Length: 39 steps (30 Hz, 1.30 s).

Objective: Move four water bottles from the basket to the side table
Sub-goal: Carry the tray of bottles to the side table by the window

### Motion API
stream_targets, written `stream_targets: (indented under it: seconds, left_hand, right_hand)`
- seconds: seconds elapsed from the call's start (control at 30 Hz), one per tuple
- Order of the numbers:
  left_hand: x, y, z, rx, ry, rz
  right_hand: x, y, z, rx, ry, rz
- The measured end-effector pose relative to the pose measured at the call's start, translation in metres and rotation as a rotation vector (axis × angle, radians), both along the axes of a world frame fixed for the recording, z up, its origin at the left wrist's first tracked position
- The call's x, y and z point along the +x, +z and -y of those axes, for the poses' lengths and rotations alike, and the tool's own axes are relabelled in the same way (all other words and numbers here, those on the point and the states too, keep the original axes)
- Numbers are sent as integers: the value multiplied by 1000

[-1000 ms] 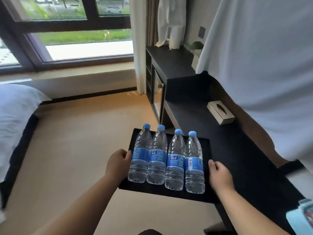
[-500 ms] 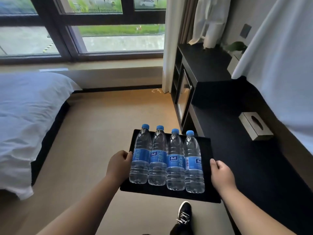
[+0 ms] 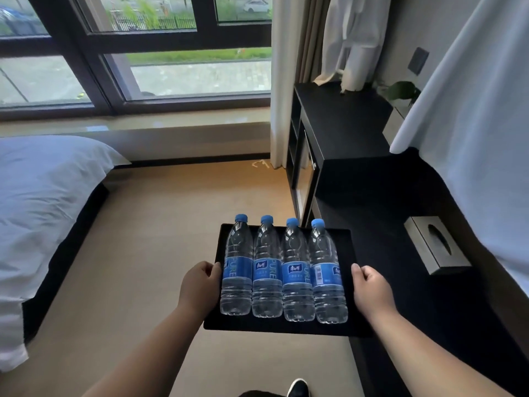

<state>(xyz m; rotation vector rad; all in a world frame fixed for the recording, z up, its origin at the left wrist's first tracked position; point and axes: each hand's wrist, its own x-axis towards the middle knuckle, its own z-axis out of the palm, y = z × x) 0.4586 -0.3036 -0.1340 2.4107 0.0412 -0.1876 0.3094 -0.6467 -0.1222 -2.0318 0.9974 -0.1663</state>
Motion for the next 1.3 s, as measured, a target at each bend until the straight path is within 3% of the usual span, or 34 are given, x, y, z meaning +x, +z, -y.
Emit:
stream_targets:
  seconds: [0.5,1.0,1.3]
  left_hand:
    - [106,-13,29,-18,71,-49]
    - [356,-10,16,-26,55,-25]
    - [447,-6,11,-64,56,-61]
  right_hand:
    - [127,-9,39,122,68,-47]
    - [359,-5,13,77,10,-31]
    - [444,-8,4,15,-9,-19]
